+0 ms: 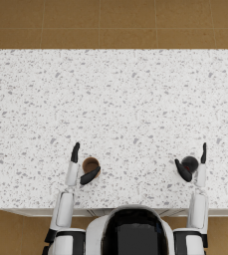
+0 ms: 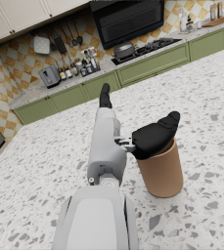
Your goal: Pick up two cups and pour the berry on the right into the cup on the left
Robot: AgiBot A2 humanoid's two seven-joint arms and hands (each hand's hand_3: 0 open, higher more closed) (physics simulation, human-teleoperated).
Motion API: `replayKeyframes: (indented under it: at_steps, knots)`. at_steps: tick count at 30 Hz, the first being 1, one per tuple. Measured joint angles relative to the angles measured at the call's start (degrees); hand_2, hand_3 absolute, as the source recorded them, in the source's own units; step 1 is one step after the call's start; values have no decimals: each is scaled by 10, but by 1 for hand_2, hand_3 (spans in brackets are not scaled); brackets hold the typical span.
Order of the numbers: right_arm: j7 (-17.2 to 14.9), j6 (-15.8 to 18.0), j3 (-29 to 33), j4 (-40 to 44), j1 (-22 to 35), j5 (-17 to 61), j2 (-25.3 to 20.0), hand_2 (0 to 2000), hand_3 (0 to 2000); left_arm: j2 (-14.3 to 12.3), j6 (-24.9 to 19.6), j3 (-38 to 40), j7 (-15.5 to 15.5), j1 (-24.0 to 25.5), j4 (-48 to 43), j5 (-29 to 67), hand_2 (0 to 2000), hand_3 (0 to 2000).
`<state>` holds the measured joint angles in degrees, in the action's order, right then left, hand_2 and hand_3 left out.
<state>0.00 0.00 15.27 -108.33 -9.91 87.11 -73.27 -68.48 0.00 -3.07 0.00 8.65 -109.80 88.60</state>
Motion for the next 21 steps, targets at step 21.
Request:
replayKeyframes:
  at_steps: [21]
  knots:
    - [0, 0, 6, 97, -31, 82, -28, 0, 0, -13, 0, -25, 0, 21, 48, 86, 0, 0]
